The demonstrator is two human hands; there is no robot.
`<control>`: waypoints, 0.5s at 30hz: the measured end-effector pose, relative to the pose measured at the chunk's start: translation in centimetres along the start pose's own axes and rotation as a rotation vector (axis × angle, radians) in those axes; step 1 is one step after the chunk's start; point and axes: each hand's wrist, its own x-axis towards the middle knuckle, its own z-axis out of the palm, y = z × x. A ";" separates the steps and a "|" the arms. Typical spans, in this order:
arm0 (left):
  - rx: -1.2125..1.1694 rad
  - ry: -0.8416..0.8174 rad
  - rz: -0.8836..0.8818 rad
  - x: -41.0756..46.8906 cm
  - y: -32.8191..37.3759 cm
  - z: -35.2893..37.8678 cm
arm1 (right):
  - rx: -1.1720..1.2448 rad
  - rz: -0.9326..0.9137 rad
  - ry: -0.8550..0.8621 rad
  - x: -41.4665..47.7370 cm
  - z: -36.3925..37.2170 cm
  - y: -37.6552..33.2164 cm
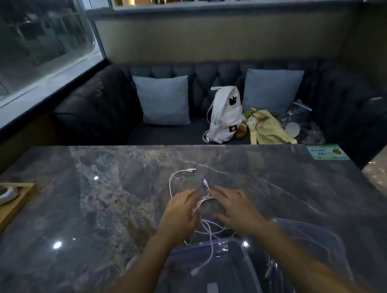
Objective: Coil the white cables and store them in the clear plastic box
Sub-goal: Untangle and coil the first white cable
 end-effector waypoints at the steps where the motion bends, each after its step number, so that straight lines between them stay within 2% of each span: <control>1: -0.036 -0.020 0.035 0.1 0.1 0.2 | 0.040 -0.005 -0.059 -0.2 0.2 -0.1; 4: -0.082 -0.079 0.077 0.4 1.0 0.4 | 0.146 -0.006 -0.164 -0.8 1.1 -0.1; 9: 0.006 -0.277 0.010 0.8 1.9 1.0 | 0.231 0.067 -0.285 -1.4 0.9 0.2; 12: 0.013 -0.311 0.012 0.8 2.5 0.6 | 0.264 0.091 -0.244 -1.2 0.4 0.0; 15: -0.041 -0.277 0.036 1.1 3.0 -0.2 | 0.344 0.108 -0.159 -1.0 -1.0 -0.2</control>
